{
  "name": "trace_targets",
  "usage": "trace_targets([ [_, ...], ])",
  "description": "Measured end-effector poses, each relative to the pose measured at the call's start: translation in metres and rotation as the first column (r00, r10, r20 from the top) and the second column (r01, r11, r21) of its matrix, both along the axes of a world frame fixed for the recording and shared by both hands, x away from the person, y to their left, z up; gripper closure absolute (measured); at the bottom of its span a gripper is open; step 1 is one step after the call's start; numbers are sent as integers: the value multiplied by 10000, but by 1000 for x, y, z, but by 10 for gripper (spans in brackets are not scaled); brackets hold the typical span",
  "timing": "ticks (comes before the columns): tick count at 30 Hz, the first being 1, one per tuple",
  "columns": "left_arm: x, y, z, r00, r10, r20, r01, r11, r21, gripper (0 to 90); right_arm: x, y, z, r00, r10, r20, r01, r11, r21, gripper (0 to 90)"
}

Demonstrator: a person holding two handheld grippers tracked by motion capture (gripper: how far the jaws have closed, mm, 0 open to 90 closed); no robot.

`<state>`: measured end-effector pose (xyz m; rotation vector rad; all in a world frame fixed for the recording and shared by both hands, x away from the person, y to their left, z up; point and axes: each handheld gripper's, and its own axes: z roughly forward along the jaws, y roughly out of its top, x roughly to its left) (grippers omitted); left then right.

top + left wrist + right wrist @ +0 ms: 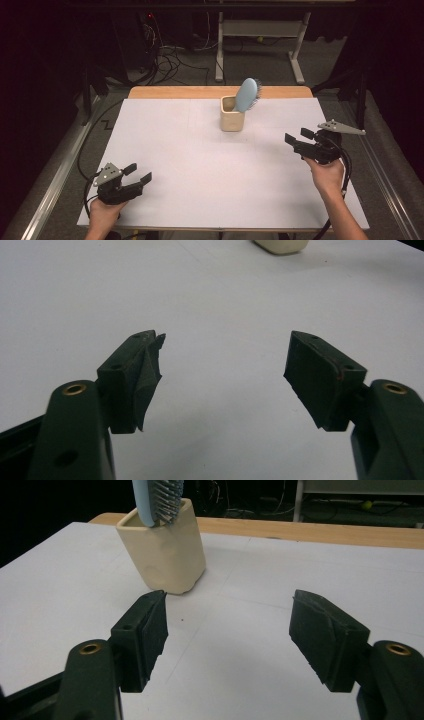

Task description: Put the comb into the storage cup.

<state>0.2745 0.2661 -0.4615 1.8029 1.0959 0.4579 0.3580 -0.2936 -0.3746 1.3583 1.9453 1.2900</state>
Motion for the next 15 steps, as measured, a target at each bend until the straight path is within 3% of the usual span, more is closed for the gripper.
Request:
trace_targets([
  [15, 0, 0, 0, 10000, 24, 13, -24, 10000, -7, 309, -11, -5, -7, 9998, -1, 176, 3, 9999, -125, 334],
])
